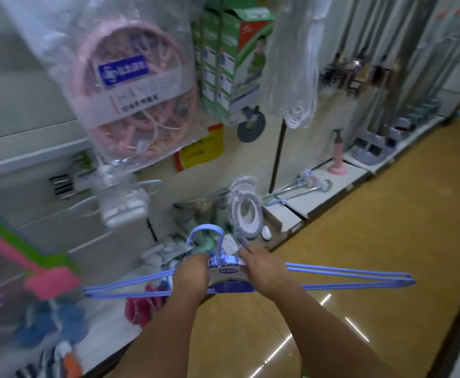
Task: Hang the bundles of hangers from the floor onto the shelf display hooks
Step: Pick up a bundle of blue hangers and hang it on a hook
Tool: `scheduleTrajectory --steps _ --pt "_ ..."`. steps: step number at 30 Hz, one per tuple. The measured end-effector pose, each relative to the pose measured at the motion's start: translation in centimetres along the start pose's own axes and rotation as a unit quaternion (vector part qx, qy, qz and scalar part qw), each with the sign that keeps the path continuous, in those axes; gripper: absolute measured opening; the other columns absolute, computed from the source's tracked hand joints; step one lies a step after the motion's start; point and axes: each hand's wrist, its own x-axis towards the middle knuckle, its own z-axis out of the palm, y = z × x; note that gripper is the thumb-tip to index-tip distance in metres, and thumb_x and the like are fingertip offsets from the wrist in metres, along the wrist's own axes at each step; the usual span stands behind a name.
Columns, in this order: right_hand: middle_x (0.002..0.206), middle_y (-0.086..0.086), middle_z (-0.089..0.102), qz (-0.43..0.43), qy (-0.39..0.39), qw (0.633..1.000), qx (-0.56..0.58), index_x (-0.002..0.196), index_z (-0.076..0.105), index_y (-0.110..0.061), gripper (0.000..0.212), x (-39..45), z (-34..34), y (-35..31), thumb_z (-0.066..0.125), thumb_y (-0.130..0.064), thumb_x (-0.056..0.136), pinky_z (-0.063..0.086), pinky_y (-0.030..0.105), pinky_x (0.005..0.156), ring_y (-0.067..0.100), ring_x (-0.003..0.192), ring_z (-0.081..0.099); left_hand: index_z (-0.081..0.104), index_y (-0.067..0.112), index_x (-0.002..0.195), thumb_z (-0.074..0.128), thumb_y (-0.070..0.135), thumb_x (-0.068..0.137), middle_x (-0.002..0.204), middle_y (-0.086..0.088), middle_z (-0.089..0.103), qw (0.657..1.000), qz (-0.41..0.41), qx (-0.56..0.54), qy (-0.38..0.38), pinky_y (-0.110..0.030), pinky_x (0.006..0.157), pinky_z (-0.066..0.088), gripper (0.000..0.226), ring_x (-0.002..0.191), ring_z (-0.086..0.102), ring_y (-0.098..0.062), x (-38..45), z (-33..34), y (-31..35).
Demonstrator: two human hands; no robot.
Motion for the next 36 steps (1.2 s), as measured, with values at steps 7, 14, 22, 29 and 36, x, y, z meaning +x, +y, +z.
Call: scheduleTrajectory --steps 7,14,22,29,36 --pt "0.120 0.009 0.051 -0.081 0.005 0.996 0.028 0.122 0.052 -0.012 0.027 0.2 0.4 -8.8 0.042 -0.026 0.100 0.040 0.039 0.085 0.029 0.112 0.049 0.054 0.020 0.107 0.049 0.012 0.086 0.104 -0.008 0.066 0.992 -0.062 0.036 0.106 -0.032 0.074 0.044 0.023 0.098 0.061 -0.028 -6.2 -3.1 -7.1" --pt "0.126 0.009 0.054 -0.176 -0.005 0.984 0.003 0.132 0.042 -0.014 0.034 -0.2 1.8 -18.5 0.041 -0.023 0.099 0.040 0.041 0.090 0.030 0.114 0.051 0.047 0.018 0.101 0.041 0.003 0.087 0.101 -0.008 0.063 0.976 -0.142 0.006 0.168 -0.034 0.068 0.040 0.021 0.093 0.058 -0.028 -12.7 -5.6 -15.1" --pt "0.123 0.009 0.055 -0.252 0.009 0.967 -0.022 0.127 0.047 -0.015 0.029 -2.7 2.3 -30.9 0.038 -0.020 0.099 0.038 0.036 0.082 0.029 0.112 0.049 0.048 0.026 0.093 0.040 0.013 0.094 0.101 -0.007 0.061 0.959 -0.183 -0.080 0.201 -0.029 0.069 0.035 0.015 0.079 0.046 -0.019 -20.2 -8.4 -25.7" --pt "0.116 0.010 0.057 -0.277 -0.006 0.960 -0.030 0.119 0.050 -0.014 0.027 -5.9 4.3 -42.5 0.040 -0.012 0.093 0.027 0.032 0.071 0.029 0.107 0.052 0.056 0.028 0.121 0.042 0.015 0.094 0.115 -0.008 0.063 0.957 -0.191 -0.070 0.208 -0.033 0.082 0.047 0.033 0.102 0.059 -0.027 -27.0 -10.7 -35.5" --pt "0.116 0.007 0.059 -0.297 -0.025 0.955 -0.005 0.115 0.053 -0.015 0.025 -8.0 6.0 -52.7 0.040 -0.010 0.095 0.031 0.031 0.069 0.026 0.108 0.053 0.041 0.023 0.140 0.039 0.004 0.093 0.123 -0.009 0.056 0.945 -0.249 -0.025 0.209 -0.037 0.090 0.046 0.051 0.111 0.055 -0.028 -32.4 -12.8 -44.0"
